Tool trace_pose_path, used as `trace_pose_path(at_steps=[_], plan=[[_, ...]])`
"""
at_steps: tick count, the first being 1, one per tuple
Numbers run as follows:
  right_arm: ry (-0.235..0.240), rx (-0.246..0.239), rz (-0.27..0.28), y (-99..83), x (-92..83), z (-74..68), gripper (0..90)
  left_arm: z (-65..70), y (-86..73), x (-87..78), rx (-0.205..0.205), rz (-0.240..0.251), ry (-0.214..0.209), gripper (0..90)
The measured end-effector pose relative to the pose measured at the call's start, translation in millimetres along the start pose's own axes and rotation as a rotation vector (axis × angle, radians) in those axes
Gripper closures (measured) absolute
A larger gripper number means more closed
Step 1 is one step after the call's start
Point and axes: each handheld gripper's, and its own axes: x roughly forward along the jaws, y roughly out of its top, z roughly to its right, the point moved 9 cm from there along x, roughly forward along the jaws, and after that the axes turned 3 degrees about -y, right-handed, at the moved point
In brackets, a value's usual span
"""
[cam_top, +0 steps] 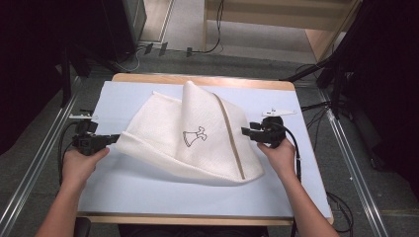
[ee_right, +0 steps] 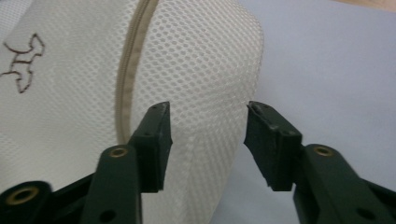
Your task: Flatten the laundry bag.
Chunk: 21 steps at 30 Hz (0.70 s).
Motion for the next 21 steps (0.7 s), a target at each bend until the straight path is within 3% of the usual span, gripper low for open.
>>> trace_pose_path(at_steps=[2,3,6,8,10,11,12,13,17,21], plan=[[0.006,0.012,0.001,-0.4,7.6,2.7,45.6,-1.0,-1.5,-0.5,0.003,-0.003,0.004,88.5],[0.040,0.031,0.003,-1.5,13.1,2.3,42.1,-1.5,-2.3,-0.3,0.007,-0.006,0.008,88.5],[0.055,0.034,-0.015,-3.7,17.9,1.3,40.8,-2.3,-3.0,0.5,0.009,-0.007,0.013,88.4],[0.056,0.032,-0.037,-6.3,23.9,-0.1,45.3,-3.3,-3.6,1.6,0.010,-0.011,0.019,88.5],[0.049,0.023,-0.066,-9.2,29.2,-1.0,57.8,-4.2,-4.1,2.5,0.000,-0.016,0.015,88.5],[0.042,0.008,-0.093,-12.3,33.7,-1.1,72.1,-4.8,-4.4,3.3,-0.005,-0.020,0.012,88.8],[0.042,0.008,-0.093,-12.3,33.7,-1.1,72.1,-4.8,-4.4,3.3,-0.005,-0.020,0.012,88.9],[0.030,0.008,-0.124,-15.7,37.2,-1.2,83.8,-5.6,-4.8,3.9,-0.004,-0.026,0.012,89.1],[0.021,-0.013,-0.142,-15.4,34.2,-2.1,88.4,-9.4,-4.4,5.0,-0.005,-0.028,0.022,89.7],[0.016,-0.011,-0.111,-8.2,17.8,-0.4,88.6,-17.2,0.2,4.3,-0.010,-0.012,0.041,90.0]])
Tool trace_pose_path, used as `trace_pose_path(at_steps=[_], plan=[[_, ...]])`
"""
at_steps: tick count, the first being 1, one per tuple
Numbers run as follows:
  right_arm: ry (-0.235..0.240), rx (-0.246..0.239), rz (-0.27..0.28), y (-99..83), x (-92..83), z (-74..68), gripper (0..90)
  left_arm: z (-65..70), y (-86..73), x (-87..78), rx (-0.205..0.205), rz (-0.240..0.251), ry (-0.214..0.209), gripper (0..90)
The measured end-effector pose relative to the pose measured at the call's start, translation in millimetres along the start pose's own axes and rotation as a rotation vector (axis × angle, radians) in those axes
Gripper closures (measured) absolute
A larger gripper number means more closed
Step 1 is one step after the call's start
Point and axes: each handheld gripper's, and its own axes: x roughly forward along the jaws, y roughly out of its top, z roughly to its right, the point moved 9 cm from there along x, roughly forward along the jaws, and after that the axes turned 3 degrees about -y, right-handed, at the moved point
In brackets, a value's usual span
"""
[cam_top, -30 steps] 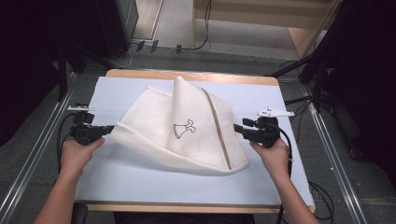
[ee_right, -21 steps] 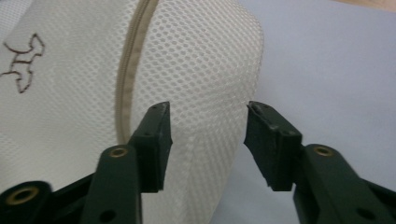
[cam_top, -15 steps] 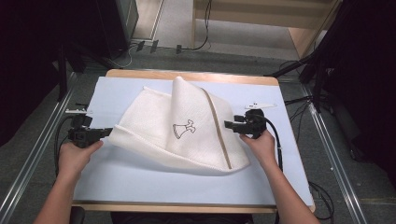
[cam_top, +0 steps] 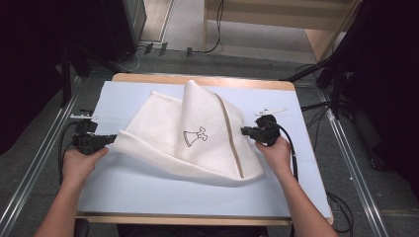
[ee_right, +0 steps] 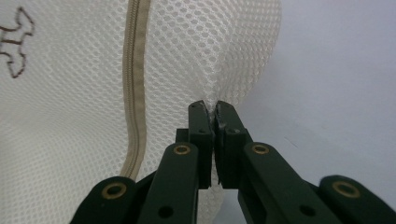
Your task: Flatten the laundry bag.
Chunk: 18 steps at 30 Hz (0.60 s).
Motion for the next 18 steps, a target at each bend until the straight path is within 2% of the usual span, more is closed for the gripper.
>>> trace_pose_path(at_steps=[1,5,7,11,15,17,18], plan=[[-0.015,-0.002,0.014,0.3,-11.9,2.2,88.6,-2.8,2.0,-0.8,-0.009,0.009,0.006,90.0],[-0.030,0.004,0.026,-7.8,-28.4,2.8,88.6,-13.7,10.6,-1.1,-0.036,0.054,0.019,90.0],[-0.030,0.008,0.023,-14.0,-34.1,2.3,88.6,-15.5,11.7,0.9,-0.038,0.049,0.018,90.0],[-0.035,0.012,0.009,-24.9,-39.6,-1.4,88.3,-21.2,19.4,15.0,-0.033,0.029,0.029,90.0],[-0.044,0.014,0.007,-29.6,-43.0,-4.1,88.1,-24.3,28.2,21.3,-0.027,0.041,0.031,90.0],[-0.045,0.006,-0.002,-33.0,-43.9,-7.8,88.1,-27.0,32.1,25.2,-0.027,0.032,0.034,90.0],[-0.043,-0.002,-0.019,-37.6,-42.7,-12.2,88.1,-29.1,36.5,28.6,-0.014,0.026,0.044,90.0]])
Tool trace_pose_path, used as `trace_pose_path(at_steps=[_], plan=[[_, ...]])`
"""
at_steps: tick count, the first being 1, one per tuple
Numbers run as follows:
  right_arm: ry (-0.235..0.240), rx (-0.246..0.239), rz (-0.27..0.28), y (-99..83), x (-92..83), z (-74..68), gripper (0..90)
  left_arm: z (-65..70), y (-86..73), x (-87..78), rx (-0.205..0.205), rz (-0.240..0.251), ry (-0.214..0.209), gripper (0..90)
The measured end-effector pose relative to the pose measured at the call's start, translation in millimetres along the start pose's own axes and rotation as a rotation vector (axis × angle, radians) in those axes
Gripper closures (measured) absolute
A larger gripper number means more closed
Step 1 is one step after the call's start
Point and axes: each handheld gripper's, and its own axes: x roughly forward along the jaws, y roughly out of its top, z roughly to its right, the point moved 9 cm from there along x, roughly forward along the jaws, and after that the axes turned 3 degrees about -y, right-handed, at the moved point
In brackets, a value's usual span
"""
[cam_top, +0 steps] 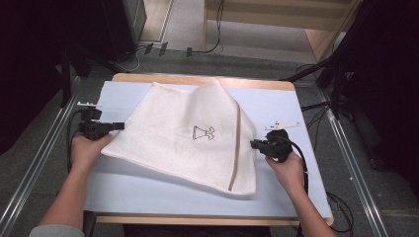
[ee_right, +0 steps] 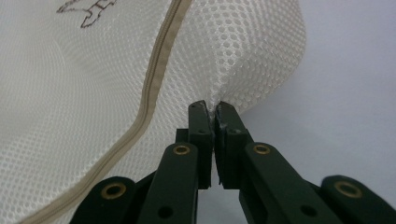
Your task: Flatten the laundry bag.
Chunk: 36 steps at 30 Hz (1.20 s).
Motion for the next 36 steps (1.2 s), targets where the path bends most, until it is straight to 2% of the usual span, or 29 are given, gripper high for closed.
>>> trace_pose_path(at_steps=[2,3,5,8,9,10,11,12,13,14,16,19,21,24,25,26,27,28,31,32,36], plan=[[0.002,0.002,-0.011,-3.1,0.3,-2.9,88.0,-1.3,2.7,1.3,-0.001,0.010,-0.010,90.0],[0.005,-0.009,-0.026,-10.4,0.2,-8.6,87.8,-2.8,3.6,2.5,-0.008,0.000,-0.019,90.0],[0.008,-0.012,-0.039,-16.6,-1.1,-12.8,87.6,-4.7,3.7,3.6,0.009,-0.007,-0.015,89.5],[0.039,0.004,-0.043,-21.8,-4.5,-19.5,87.2,-5.6,3.4,5.2,0.015,-0.016,-0.011,88.5],[0.072,-0.005,-0.035,-24.3,-8.4,-27.1,84.2,-5.7,3.3,5.3,0.020,-0.019,-0.007,87.0],[0.072,-0.005,-0.035,-24.3,-8.4,-27.1,84.2,-4.9,3.5,5.2,0.026,-0.021,-0.007,87.0],[0.066,-0.023,-0.031,-24.5,-10.3,-27.9,80.2,-3.6,3.7,4.3,0.030,-0.019,-0.010,84.7],[0.055,-0.030,-0.011,-22.0,-14.1,-26.6,71.1,-1.2,4.7,0.3,0.035,-0.009,-0.019,78.4],[0.055,-0.030,-0.011,-22.0,-14.1,-26.6,71.1,-1.2,4.7,0.3,0.035,-0.009,-0.019,75.6],[0.051,-0.028,0.002,-19.8,-16.3,-24.4,69.4,0.3,5.2,-2.2,0.032,-0.003,-0.029,75.6],[0.045,-0.010,0.054,-11.5,-23.3,-17.2,64.4,3.3,7.4,-12.4,0.022,0.025,-0.047,67.7],[0.031,0.000,0.082,-5.7,-28.5,-11.9,64.0,6.0,7.4,-18.0,0.020,0.030,-0.050,62.1],[0.006,0.013,0.122,4.5,-30.1,-1.5,64.1,12.5,4.2,-22.4,0.037,0.016,-0.043,59.1],[-0.019,0.027,0.124,11.6,-24.1,10.1,69.3,22.8,1.1,-25.4,0.058,0.010,-0.046,56.8],[-0.019,0.027,0.124,11.6,-24.1,10.1,69.3,22.8,1.1,-25.4,0.058,0.010,-0.046,56.7],[-0.030,0.025,0.124,14.1,-22.0,14.1,71.5,27.0,0.2,-26.7,0.067,0.014,-0.048,56.7],[-0.042,0.044,0.136,20.6,-16.7,22.4,71.9,31.1,-0.9,-28.3,0.071,0.013,-0.053,56.5],[-0.046,0.054,0.139,23.5,-13.7,27.0,71.9,38.7,-3.3,-30.9,0.071,0.018,-0.060,56.3],[-0.053,0.076,0.136,31.4,-2.2,39.4,71.8,49.0,-9.7,-33.2,0.079,0.016,-0.059,56.1],[-0.064,0.078,0.136,34.8,3.2,44.6,71.6,51.4,-11.8,-33.6,0.080,0.013,-0.058,55.8],[-0.057,0.087,0.135,40.9,15.5,53.2,70.1,59.7,-22.0,-35.1,0.092,-0.003,-0.059,55.5]])
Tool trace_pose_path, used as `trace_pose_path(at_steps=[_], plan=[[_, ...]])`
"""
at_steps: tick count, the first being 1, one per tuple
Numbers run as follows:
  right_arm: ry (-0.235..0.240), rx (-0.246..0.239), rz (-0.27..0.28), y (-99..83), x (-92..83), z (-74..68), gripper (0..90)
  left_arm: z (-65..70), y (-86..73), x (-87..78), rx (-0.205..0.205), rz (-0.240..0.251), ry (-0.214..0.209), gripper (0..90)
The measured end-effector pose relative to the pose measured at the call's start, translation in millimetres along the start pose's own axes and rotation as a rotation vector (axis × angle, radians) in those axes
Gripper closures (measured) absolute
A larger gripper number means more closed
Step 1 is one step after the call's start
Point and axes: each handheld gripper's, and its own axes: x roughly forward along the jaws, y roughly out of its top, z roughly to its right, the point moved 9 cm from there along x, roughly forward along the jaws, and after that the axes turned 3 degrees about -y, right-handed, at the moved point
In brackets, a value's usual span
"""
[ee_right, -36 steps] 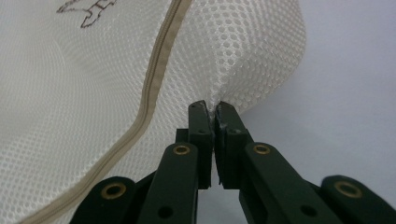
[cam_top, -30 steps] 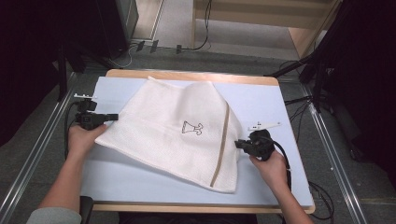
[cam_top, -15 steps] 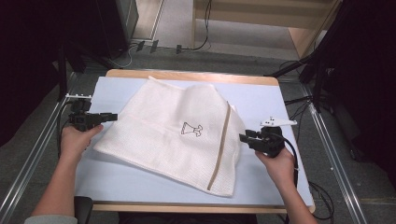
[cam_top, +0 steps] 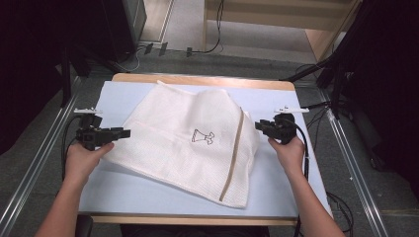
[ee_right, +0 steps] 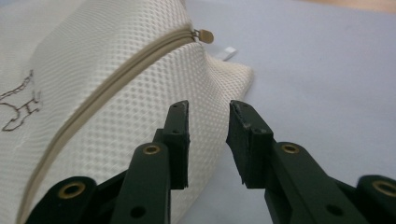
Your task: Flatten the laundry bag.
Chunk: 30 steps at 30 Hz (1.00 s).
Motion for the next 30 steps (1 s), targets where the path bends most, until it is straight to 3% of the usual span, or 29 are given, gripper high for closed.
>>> trace_pose_path(at_steps=[1,4,5,8,10,12,16,19,21,23,25,30], plan=[[-0.017,0.003,-0.030,2.4,11.8,6.6,69.0,3.1,-3.8,-0.5,0.004,-0.002,0.003,54.5],[-0.015,0.002,-0.002,5.9,18.1,9.9,67.8,8.3,-12.6,-2.9,0.000,-0.003,0.002,54.1],[-0.009,0.009,-0.040,7.2,28.2,13.1,64.0,9.0,-14.8,-3.6,0.000,-0.006,0.005,53.5],[-0.006,-0.007,-0.024,9.7,36.8,15.0,63.6,11.1,-23.5,-5.1,-0.003,-0.011,0.012,52.8],[0.000,0.004,-0.061,10.0,48.3,17.0,61.9,11.2,-27.0,-6.0,-0.005,-0.018,0.012,52.6],[-0.003,-0.010,-0.042,12.1,56.7,18.0,60.4,10.4,-30.2,-7.2,-0.005,-0.023,0.019,52.5],[0.005,-0.009,-0.076,11.4,72.9,17.8,55.9,6.7,-34.2,-9.7,-0.017,-0.026,0.029,52.2],[0.009,-0.042,-0.105,6.6,82.0,13.8,61.6,4.4,-35.9,-11.1,-0.031,-0.023,0.032,52.3],[-0.018,-0.076,-0.114,4.9,84.3,12.2,71.5,2.7,-36.8,-12.3,-0.038,-0.021,0.031,52.3],[-0.012,-0.071,-0.116,4.4,84.1,11.6,74.4,1.8,-37.1,-12.4,-0.038,-0.022,0.032,52.3],[-0.019,-0.059,-0.123,3.6,83.7,11.4,86.3,1.8,-37.2,-11.8,-0.042,-0.020,0.030,52.2],[-0.022,-0.044,-0.138,3.7,80.7,13.3,89.6,-0.4,-38.5,-12.3,-0.038,-0.021,0.042,51.9]])
